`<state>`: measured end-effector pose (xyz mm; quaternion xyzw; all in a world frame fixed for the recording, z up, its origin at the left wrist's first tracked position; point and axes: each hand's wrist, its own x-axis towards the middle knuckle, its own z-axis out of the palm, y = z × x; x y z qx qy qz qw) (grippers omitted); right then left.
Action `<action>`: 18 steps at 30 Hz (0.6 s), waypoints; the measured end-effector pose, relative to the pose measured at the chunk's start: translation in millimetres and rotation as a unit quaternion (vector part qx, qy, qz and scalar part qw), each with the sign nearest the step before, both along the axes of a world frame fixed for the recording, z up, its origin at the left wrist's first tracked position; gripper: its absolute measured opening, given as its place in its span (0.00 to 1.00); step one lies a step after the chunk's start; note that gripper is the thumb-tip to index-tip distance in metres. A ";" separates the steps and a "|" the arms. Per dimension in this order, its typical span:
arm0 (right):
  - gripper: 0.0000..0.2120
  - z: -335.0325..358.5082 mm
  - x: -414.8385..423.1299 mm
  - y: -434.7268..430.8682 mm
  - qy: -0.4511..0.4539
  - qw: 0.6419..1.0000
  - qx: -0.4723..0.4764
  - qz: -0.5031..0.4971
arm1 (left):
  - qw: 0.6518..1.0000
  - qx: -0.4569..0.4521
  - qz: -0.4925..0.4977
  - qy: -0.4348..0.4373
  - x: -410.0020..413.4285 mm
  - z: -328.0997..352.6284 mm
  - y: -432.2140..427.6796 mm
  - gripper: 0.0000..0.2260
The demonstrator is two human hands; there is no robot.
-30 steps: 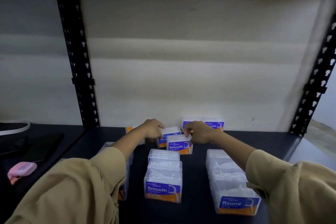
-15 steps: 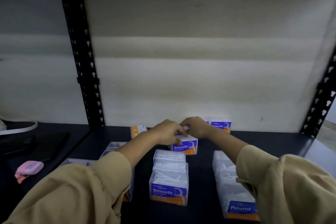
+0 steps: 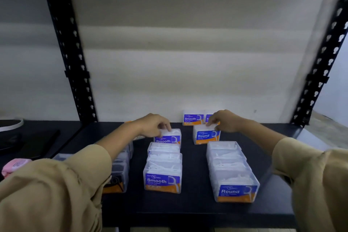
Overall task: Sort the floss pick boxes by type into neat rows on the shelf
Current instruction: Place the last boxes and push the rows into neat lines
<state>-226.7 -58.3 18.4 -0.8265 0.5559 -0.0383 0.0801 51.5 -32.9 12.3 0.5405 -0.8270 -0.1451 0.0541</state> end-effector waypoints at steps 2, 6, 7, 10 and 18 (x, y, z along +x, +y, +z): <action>0.16 -0.2 -10.1 4.8 -0.007 1.000 0.006 -0.008 | 0.999 0.037 0.008 0.007 -0.9 -2.4 0.3 0.21; 0.16 1.0 -19.6 11.9 -0.003 1.000 0.019 -0.008 | 0.997 0.071 0.019 0.009 -3.0 -1.8 0.3 0.24; 0.16 1.7 -20.6 13.6 -0.003 1.000 0.022 -0.005 | 0.997 0.080 0.018 0.013 -3.2 -0.6 0.6 0.24; 0.16 3.4 -23.6 19.3 -0.002 1.000 0.031 0.004 | 0.993 0.118 0.013 0.025 -4.5 5.3 3.9 0.25; 0.16 6.8 -34.7 32.8 -0.016 0.998 0.065 0.014 | 0.985 0.173 -0.002 0.027 -5.8 13.8 13.6 0.26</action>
